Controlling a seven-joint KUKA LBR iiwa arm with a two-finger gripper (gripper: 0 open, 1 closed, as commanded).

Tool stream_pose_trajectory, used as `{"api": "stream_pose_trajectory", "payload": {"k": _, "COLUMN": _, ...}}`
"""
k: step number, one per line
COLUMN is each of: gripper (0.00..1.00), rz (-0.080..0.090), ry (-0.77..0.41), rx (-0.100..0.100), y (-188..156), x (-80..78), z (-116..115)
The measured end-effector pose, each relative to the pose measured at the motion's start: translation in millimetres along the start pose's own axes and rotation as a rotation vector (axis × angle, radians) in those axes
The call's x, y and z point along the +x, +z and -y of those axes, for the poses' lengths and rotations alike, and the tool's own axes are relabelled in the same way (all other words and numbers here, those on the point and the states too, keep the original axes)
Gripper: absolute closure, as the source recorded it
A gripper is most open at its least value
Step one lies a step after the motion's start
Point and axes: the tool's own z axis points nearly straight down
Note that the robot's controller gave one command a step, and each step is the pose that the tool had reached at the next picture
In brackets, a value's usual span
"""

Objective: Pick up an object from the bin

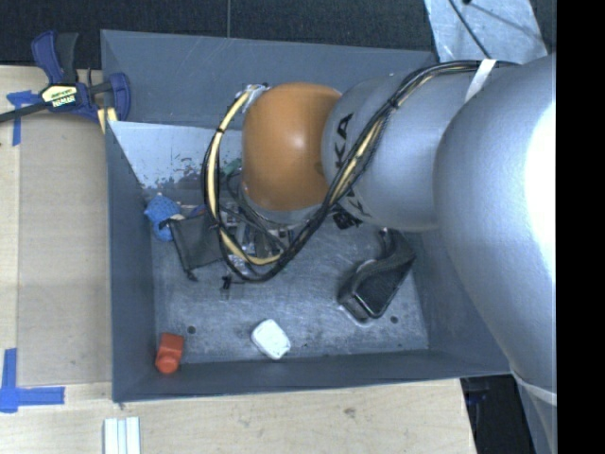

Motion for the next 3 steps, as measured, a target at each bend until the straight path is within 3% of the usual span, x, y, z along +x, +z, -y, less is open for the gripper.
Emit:
{"api": "stream_pose_trajectory", "payload": {"k": 1, "gripper": 0.0, "rz": 0.007, "ry": 0.185, "rx": -0.004, "y": 61.9, "x": -50.1, "z": 29.1}}
{"api": "stream_pose_trajectory", "payload": {"k": 2, "gripper": 1.0, "rz": 0.004, "ry": 0.186, "rx": -0.004, "y": 58.4, "x": -50.5, "z": 28.5}}
{"api": "stream_pose_trajectory", "payload": {"k": 3, "gripper": 1.0, "rz": 0.007, "ry": 0.182, "rx": -0.003, "y": -36.9, "x": -39.9, "z": 23.9}}
